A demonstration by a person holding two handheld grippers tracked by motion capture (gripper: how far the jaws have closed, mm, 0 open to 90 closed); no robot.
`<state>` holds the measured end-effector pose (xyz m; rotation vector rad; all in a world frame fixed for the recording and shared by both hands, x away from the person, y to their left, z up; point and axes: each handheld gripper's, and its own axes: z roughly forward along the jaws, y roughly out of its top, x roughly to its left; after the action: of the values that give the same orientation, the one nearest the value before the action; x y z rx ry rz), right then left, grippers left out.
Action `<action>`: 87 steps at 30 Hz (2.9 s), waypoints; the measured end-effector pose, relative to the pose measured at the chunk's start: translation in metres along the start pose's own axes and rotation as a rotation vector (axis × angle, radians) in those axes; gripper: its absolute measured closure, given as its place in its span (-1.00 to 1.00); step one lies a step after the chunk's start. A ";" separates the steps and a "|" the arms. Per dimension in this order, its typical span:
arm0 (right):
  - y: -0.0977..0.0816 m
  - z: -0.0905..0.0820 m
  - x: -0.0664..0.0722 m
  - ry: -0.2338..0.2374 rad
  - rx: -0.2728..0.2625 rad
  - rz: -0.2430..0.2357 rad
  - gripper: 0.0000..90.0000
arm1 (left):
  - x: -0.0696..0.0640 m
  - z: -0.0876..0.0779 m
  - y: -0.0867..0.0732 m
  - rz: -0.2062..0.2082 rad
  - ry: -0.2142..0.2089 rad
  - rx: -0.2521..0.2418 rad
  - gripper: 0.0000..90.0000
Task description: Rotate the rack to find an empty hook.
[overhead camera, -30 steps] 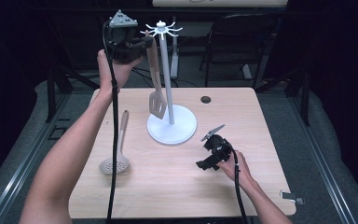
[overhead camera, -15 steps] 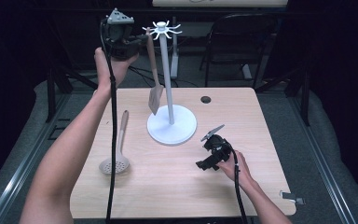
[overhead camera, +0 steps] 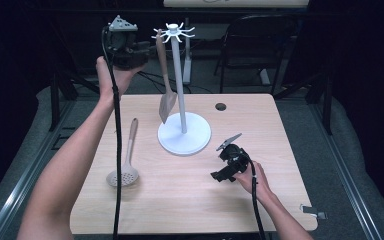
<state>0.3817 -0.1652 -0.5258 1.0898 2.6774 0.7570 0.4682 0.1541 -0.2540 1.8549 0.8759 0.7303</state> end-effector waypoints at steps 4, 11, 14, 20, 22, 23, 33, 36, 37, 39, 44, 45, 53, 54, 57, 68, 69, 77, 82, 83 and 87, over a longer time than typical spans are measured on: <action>0.000 0.000 -0.001 -0.006 0.007 -0.012 -0.84 | 0.008 0.001 -0.008 -0.028 0.010 0.041 0.10; 0.001 0.000 0.000 -0.009 0.007 -0.004 -0.84 | 0.017 0.009 -0.026 -0.058 0.021 0.140 -0.39; 0.000 -0.001 -0.001 -0.016 0.001 -0.009 -0.84 | 0.019 0.015 -0.037 -0.068 0.025 0.198 -0.56; 0.001 -0.001 0.000 -0.013 0.008 -0.013 -0.84 | 0.019 0.025 -0.061 -0.074 0.042 0.296 -0.72; 0.001 -0.001 0.001 -0.007 0.005 -0.004 -0.84 | 0.020 0.028 -0.068 -0.073 0.039 0.324 -0.74; 0.001 -0.001 0.000 -0.006 0.001 -0.009 -0.84 | 0.019 0.030 -0.072 -0.072 0.040 0.341 -0.76; 0.002 -0.001 0.001 -0.009 0.011 -0.006 -0.85 | 0.017 0.040 -0.125 -0.101 0.019 0.445 -0.84; 0.002 -0.001 0.001 -0.010 0.015 -0.006 -0.85 | 0.016 0.041 -0.142 -0.119 0.013 0.468 -0.84; 0.002 -0.001 0.001 -0.009 0.015 -0.006 -0.85 | 0.015 0.042 -0.148 -0.129 0.012 0.473 -0.85; 0.002 -0.001 0.000 -0.003 0.017 -0.007 -0.85 | 0.014 0.043 -0.160 -0.135 0.016 0.498 -0.85; 0.001 0.001 0.000 0.004 0.012 -0.003 -0.85 | 0.009 0.043 -0.192 -0.159 0.027 0.541 -0.88; 0.001 0.001 0.000 0.004 0.014 -0.001 -0.86 | 0.008 0.042 -0.199 -0.170 0.029 0.543 -0.88; 0.001 0.001 0.001 0.014 0.001 -0.010 -0.91 | 0.004 0.046 -0.244 -0.202 0.037 0.587 -0.88; 0.001 0.001 0.002 0.016 -0.007 -0.009 -0.91 | 0.004 0.046 -0.248 -0.210 0.037 0.584 -0.88; 0.002 0.001 0.001 0.029 0.000 -0.023 -0.92 | 0.001 0.049 -0.254 -0.185 0.032 0.613 -0.90; 0.011 0.002 0.008 -0.028 0.030 -0.009 -0.55 | 0.005 0.043 -0.254 -0.235 0.025 0.582 -0.89; 0.011 0.004 0.010 -0.037 0.052 -0.021 -0.57 | 0.006 0.043 -0.254 -0.238 0.026 0.582 -0.89; 0.012 0.008 0.018 -0.077 0.091 -0.057 -0.79 | 0.008 0.048 -0.257 -0.246 0.036 0.597 -0.88; 0.012 0.007 0.022 -0.066 0.095 -0.100 -0.63 | 0.008 0.054 -0.259 -0.244 0.040 0.617 -0.83; 0.012 0.008 0.022 -0.073 0.099 -0.100 -0.64 | 0.008 0.056 -0.260 -0.245 0.038 0.624 -0.81; 0.014 0.010 0.023 -0.109 0.115 -0.100 -0.68 | 0.009 0.059 -0.263 -0.250 0.040 0.638 -0.74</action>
<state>0.3768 -0.1365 -0.5263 0.9831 2.6875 0.5170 0.4509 0.2158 -0.5159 2.2186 1.4583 0.3481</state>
